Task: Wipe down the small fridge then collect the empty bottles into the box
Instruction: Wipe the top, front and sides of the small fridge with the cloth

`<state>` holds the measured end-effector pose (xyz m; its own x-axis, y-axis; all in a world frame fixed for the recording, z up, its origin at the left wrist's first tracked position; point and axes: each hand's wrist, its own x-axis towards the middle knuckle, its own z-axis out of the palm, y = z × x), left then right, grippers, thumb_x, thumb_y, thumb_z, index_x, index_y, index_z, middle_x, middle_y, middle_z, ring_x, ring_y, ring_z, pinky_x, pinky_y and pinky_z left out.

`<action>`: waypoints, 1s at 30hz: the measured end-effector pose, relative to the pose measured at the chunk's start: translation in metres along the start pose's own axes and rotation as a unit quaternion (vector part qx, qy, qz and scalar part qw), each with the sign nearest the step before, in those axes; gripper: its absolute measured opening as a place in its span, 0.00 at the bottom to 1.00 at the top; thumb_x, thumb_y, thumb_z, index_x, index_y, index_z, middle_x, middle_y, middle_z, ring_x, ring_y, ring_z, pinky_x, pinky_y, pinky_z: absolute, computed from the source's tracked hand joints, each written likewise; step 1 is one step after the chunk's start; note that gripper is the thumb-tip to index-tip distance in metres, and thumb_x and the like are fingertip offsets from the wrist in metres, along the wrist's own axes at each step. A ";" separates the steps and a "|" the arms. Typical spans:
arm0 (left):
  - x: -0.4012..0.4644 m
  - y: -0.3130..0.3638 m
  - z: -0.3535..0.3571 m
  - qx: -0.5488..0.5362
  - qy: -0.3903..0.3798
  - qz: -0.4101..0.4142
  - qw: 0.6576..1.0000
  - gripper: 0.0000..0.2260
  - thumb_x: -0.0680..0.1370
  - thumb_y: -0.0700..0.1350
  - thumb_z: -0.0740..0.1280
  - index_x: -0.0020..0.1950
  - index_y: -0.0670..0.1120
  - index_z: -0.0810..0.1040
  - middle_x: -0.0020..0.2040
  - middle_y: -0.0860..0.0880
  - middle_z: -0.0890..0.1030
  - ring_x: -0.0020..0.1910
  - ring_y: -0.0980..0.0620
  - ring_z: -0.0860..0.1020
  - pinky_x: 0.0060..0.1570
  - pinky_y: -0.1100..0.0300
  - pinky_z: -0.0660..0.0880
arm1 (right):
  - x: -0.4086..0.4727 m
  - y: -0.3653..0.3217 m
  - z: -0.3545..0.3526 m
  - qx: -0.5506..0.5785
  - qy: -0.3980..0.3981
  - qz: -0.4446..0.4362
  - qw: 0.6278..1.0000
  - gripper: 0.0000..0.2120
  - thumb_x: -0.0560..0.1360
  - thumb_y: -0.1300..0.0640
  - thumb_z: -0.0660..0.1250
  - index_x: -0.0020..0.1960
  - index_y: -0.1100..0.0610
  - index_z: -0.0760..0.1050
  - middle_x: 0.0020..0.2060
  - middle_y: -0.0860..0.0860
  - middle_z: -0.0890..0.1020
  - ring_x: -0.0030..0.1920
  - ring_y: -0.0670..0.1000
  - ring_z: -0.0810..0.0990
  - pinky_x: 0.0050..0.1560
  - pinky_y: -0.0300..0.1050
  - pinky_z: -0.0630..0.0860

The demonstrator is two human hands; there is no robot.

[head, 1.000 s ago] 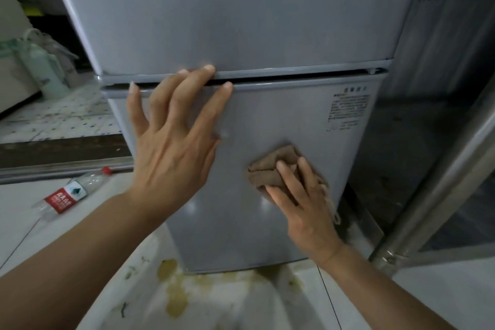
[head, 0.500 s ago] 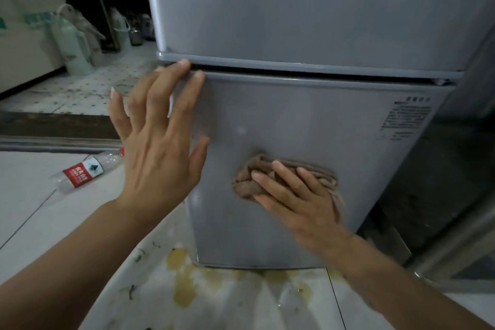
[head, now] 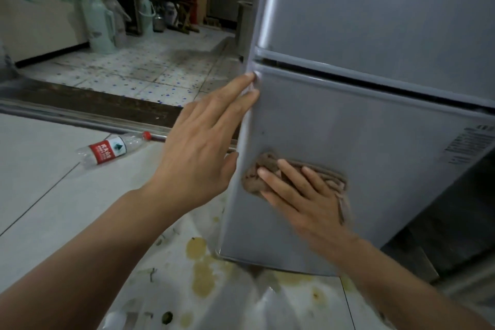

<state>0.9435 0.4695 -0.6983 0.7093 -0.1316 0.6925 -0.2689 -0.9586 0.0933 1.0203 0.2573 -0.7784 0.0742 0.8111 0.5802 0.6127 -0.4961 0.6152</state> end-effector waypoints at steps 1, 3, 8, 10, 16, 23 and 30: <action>-0.003 -0.004 -0.001 -0.002 -0.010 -0.012 1.000 0.39 0.67 0.41 0.72 0.75 0.45 0.59 0.76 0.50 0.57 0.72 0.48 0.62 0.67 0.50 0.60 | 0.005 0.005 -0.005 0.007 0.001 -0.001 1.000 0.19 0.76 0.63 0.59 0.66 0.54 0.71 0.68 0.51 0.70 0.70 0.57 0.68 0.66 0.52 0.65; -0.007 -0.011 -0.003 -0.014 -0.021 -0.051 0.998 0.38 0.68 0.43 0.72 0.75 0.48 0.58 0.76 0.52 0.58 0.73 0.50 0.61 0.69 0.46 0.57 | 0.029 0.019 -0.018 0.019 0.030 0.040 0.999 0.18 0.79 0.66 0.54 0.66 0.56 0.69 0.70 0.54 0.68 0.72 0.59 0.65 0.69 0.55 0.60; -0.013 -0.026 -0.004 -0.062 0.000 -0.135 0.989 0.37 0.69 0.40 0.72 0.74 0.50 0.59 0.72 0.51 0.65 0.72 0.52 0.61 0.71 0.49 0.54 | 0.106 0.032 -0.029 0.003 0.161 0.143 0.977 0.13 0.80 0.64 0.61 0.63 0.59 0.76 0.68 0.54 0.71 0.70 0.60 0.65 0.71 0.56 0.58; -0.017 -0.031 -0.004 -0.087 0.013 -0.149 0.985 0.36 0.69 0.38 0.71 0.74 0.50 0.61 0.71 0.51 0.67 0.71 0.52 0.62 0.70 0.49 0.56 | 0.105 0.016 -0.017 0.021 0.148 0.120 0.982 0.15 0.80 0.64 0.58 0.64 0.59 0.76 0.68 0.53 0.70 0.71 0.60 0.64 0.73 0.55 0.55; -0.036 -0.041 0.000 -0.116 -0.011 -0.158 0.981 0.34 0.69 0.38 0.71 0.72 0.49 0.63 0.67 0.49 0.71 0.64 0.50 0.71 0.63 0.55 0.66 | 0.061 -0.044 0.022 -0.023 -0.053 -0.027 0.998 0.16 0.73 0.60 0.61 0.57 0.55 0.82 0.61 0.51 0.79 0.68 0.56 0.70 0.69 0.52 0.63; -0.045 -0.044 0.008 -0.140 -0.036 -0.187 0.972 0.34 0.69 0.39 0.71 0.72 0.53 0.62 0.68 0.52 0.69 0.64 0.53 0.70 0.59 0.64 0.61 | 0.100 -0.005 -0.016 -0.064 -0.004 0.011 0.998 0.17 0.76 0.64 0.57 0.58 0.56 0.81 0.60 0.54 0.80 0.64 0.59 0.75 0.66 0.59 0.58; -0.053 -0.048 0.028 -0.188 -0.066 -0.223 0.954 0.34 0.70 0.40 0.71 0.72 0.53 0.61 0.68 0.54 0.69 0.58 0.64 0.68 0.54 0.69 0.63 | 0.106 -0.005 0.000 -0.060 0.093 0.067 0.992 0.10 0.78 0.61 0.63 0.54 0.56 0.81 0.59 0.52 0.81 0.68 0.57 0.71 0.69 0.57 0.58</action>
<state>0.9373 0.5154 -0.7598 0.8772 0.2140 0.4299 -0.1182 -0.7714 0.6253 1.0252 0.3459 -0.7193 -0.0042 0.6696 0.7427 0.5086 -0.6380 0.5781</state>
